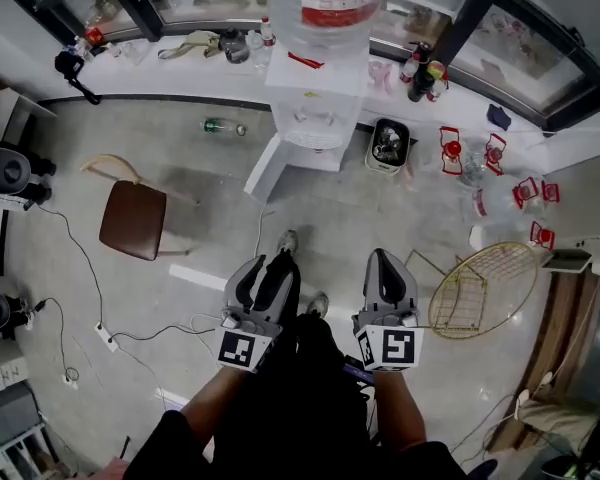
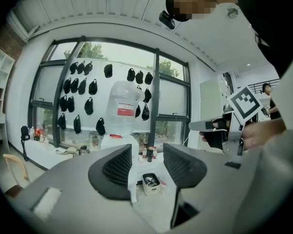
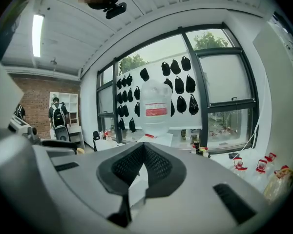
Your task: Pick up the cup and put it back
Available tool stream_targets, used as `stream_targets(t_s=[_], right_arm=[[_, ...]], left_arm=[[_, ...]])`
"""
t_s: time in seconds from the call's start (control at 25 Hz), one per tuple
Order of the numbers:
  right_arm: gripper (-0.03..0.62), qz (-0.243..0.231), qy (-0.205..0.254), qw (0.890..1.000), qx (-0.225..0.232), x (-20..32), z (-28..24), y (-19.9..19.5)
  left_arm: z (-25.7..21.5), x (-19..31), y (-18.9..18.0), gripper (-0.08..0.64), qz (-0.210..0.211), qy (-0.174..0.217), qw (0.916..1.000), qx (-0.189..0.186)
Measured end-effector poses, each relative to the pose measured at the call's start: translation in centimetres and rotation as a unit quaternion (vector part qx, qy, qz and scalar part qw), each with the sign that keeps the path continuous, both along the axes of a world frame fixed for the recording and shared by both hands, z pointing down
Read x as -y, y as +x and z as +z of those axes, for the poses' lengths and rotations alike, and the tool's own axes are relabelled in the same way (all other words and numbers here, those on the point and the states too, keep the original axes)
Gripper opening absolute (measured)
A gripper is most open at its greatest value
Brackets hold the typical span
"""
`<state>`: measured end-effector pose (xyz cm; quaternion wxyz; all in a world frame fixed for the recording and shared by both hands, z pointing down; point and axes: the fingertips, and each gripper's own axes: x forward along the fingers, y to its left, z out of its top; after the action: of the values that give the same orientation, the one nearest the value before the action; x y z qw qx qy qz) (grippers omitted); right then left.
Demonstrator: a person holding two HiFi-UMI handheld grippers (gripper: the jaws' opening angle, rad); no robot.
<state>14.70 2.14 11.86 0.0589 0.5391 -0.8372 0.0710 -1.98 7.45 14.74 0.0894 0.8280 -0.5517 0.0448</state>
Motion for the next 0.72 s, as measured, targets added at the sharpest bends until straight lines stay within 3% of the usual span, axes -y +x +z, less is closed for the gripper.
stream_targets(t_s=[0.4, 0.72], right_arm=[[-0.006, 0.015, -0.002, 1.0, -0.002, 10.8, 9.5, 0.4], [-0.006, 0.02, -0.02, 1.0, -0.006, 18.5, 21.7, 0.8]], left_arm=[[10.0, 12.9, 0.5, 0.186, 0.019, 0.0, 0.9998, 0.006], [23.3, 20.1, 0.4, 0.192, 0.016, -0.018, 0.9996, 0.015]])
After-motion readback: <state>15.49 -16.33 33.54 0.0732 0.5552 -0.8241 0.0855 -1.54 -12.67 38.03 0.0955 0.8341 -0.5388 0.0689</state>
